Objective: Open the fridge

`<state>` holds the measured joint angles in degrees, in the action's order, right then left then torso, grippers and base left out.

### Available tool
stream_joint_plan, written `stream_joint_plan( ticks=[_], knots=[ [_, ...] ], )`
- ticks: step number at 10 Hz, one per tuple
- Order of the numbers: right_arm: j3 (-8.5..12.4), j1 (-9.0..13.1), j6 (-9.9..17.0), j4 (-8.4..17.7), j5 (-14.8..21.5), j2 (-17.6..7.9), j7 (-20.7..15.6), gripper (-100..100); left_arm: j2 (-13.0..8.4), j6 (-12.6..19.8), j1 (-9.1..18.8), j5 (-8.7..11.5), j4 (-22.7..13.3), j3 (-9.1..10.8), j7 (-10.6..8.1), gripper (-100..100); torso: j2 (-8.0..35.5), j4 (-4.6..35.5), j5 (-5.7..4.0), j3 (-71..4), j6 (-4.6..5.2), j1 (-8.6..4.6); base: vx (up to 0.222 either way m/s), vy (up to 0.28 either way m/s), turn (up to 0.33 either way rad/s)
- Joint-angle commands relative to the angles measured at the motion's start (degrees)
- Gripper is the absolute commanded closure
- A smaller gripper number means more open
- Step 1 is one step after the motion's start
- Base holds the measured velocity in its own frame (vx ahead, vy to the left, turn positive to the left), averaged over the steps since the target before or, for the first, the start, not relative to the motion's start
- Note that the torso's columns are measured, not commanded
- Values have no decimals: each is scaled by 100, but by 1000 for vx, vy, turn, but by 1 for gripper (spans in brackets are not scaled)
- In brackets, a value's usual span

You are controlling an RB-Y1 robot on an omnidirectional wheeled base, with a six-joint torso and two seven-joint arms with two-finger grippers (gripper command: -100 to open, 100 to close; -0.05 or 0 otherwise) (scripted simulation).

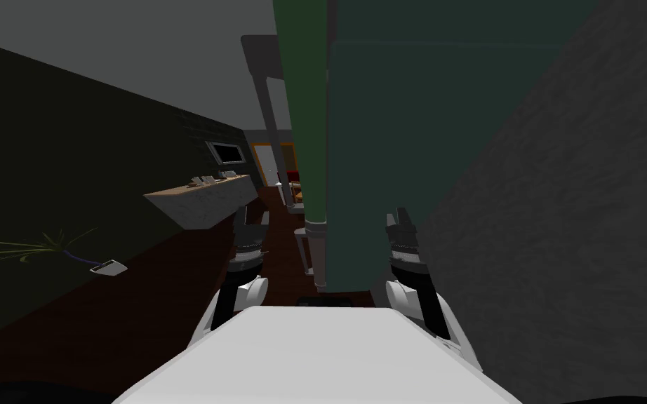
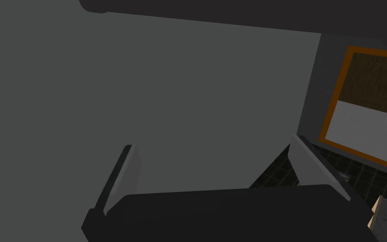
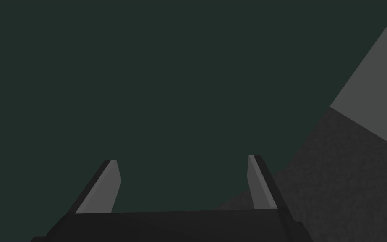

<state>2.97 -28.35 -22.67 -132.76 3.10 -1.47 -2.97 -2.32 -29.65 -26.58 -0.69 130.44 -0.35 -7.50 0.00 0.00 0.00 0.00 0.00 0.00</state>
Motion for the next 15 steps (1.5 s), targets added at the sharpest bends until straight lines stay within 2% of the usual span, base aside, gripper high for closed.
stream_joint_plan(
  ticks=[1, 9, 10, 12, 15],
  knots=[
    [0, 0, 0, 0, 0, 0, 0, 0, 0, 0, 0, 0, 0, 0, 0, 0, 232, 235, 0, -467, 0, 0, 0, 0, 0],
    [0, 0, -1, -2, 0, 0, 0, 0, 0, -1, 0, 0, 2, 0, 0, 0, 3539, 3537, 0, -7073, 0, 0, 0, 0, 0],
    [61, -12, 44, 44, 106, -212, -161, -100, 0, -1, 0, 0, 2, 0, 0, 0, 3962, 3960, 0, -7919, 0, 0, -3, 30, 54],
    [150, -31, 107, 105, 265, -411, -394, -100, 1, 0, 0, 0, -1, -1, 0, 0, 4214, 4207, 5, -8422, -1, 15, -22, 69, 69],
    [350, -76, 243, 219, 620, -716, -869, -100, 1, 0, 0, 0, -1, -1, 0, 0, 4232, 4229, 2, -8454, 0, 6, -28, 104, 64]
  ],
)
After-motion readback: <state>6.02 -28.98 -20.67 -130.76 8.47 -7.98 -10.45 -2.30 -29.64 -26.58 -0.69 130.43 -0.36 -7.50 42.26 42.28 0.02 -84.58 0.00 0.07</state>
